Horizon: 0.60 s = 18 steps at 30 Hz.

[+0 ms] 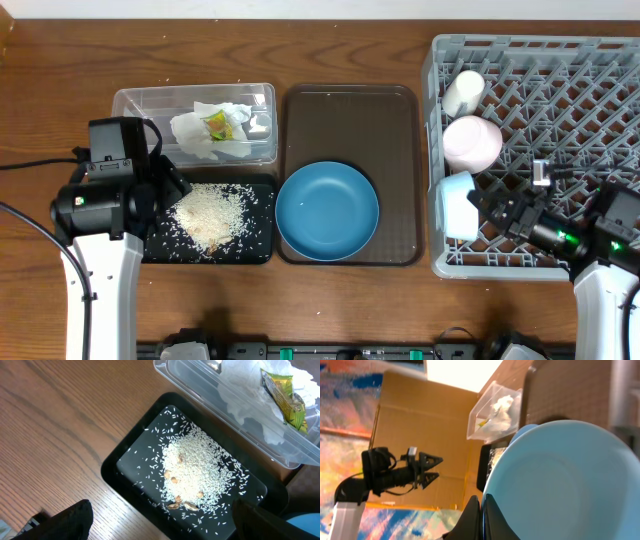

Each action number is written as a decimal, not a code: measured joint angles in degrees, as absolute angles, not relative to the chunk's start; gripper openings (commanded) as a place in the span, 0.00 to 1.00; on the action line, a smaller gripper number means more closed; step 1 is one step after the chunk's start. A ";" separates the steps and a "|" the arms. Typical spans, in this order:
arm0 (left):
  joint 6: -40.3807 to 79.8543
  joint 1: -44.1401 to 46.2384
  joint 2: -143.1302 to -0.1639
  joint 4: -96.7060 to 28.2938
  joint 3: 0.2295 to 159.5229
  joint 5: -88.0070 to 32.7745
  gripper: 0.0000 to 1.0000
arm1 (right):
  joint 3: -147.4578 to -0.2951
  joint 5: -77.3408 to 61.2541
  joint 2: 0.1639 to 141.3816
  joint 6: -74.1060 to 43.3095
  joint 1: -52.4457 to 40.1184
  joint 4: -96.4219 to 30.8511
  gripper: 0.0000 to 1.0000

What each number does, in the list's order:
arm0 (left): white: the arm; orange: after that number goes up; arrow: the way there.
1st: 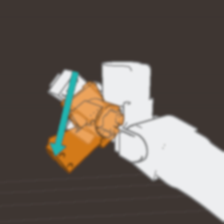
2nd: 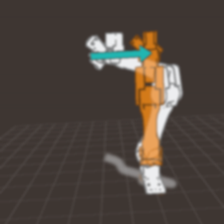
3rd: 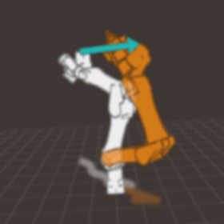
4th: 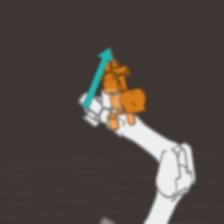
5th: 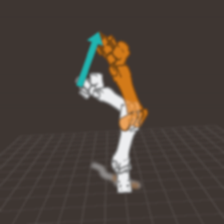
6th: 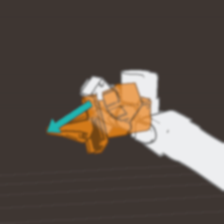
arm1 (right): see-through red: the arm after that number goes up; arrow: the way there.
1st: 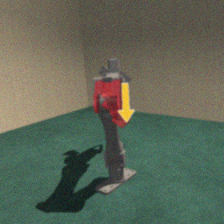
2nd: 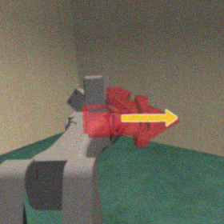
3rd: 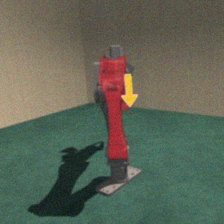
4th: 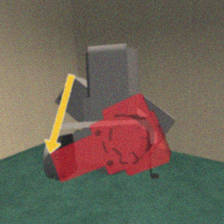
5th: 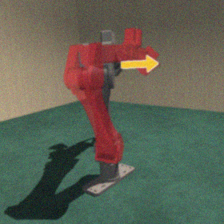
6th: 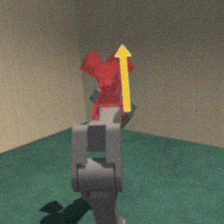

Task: Sort waste into correct bins and load items into the dishwasher rack
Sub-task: 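Carry the light-blue bowl into the rack and lower it on its side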

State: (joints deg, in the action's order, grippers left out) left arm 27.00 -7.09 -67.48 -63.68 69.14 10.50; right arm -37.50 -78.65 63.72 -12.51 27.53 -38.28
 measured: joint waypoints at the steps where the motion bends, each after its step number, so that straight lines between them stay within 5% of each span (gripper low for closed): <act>1: 27.00 -7.09 -67.48 -63.68 69.14 10.50 0.91 | -37.08 -78.91 63.72 -12.47 28.27 -38.15 0.01; 18: 27.00 -7.09 -67.48 -63.68 69.14 10.50 0.91 | -34.96 -78.52 63.72 -9.32 34.94 -37.87 0.01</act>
State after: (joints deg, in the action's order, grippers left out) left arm 27.00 -7.09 -67.48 -63.68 69.14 10.50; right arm -34.96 -78.52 63.72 -9.32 34.94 -37.87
